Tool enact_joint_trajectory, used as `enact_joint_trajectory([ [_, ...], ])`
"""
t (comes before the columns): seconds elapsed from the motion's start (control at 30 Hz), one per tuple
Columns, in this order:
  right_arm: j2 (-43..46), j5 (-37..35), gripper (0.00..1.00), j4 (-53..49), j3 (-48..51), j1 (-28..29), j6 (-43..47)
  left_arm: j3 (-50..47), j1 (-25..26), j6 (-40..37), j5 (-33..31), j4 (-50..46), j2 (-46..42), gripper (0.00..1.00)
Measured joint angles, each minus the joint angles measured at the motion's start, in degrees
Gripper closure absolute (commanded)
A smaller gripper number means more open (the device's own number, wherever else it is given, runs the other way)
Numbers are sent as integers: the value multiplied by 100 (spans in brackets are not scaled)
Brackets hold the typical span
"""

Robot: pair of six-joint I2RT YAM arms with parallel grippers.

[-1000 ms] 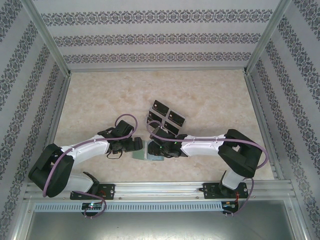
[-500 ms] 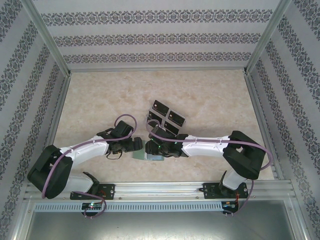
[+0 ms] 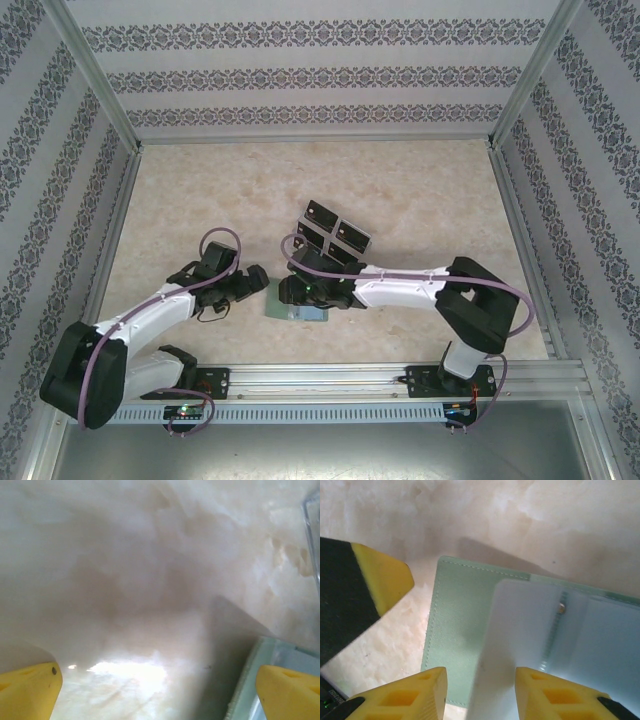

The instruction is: Put the credit cards into the card holder

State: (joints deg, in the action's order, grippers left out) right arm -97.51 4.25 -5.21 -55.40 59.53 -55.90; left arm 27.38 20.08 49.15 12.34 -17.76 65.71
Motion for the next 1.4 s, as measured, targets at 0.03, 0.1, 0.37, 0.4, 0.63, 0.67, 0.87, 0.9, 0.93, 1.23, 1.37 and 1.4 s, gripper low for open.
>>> enact_joint_trajectory([
  [0.03,-92,42,58,9,-72,0,28,-2,-81,0,-4,-42,-28,0],
  [0.1,-313,146,58,35,-245,11,66,-2,-221,-2,-13,-142,-94,0],
  [0.37,-706,444,53,111,-584,72,219,61,-407,-138,85,-391,-184,0],
  [0.4,-662,444,52,90,-581,70,234,85,-407,-168,114,-409,-179,0],
  [0.63,872,334,50,-129,-127,-181,398,295,-354,-396,442,-411,-105,0],
  [0.67,1156,284,50,-199,-79,-295,435,345,-295,-417,468,-411,-76,0],
  [0.87,2299,-240,42,-992,107,-1274,798,964,538,-636,315,-503,422,0],
  [0.9,2396,-350,41,-1154,122,-1432,872,1067,664,-673,245,-522,516,0],
  [0.93,2494,-479,39,-1353,138,-1631,962,1180,807,-704,164,-562,643,0],
  [1.23,2430,-791,28,-2184,129,-2879,1784,1357,1147,-866,-387,-828,1436,0],
  [1.37,1773,-763,27,-2345,-221,-2905,2236,1357,1147,-868,-494,-861,1515,0],
  [1.4,1633,-756,27,-2367,-308,-2905,2326,1357,1147,-868,-511,-861,1519,0],
])
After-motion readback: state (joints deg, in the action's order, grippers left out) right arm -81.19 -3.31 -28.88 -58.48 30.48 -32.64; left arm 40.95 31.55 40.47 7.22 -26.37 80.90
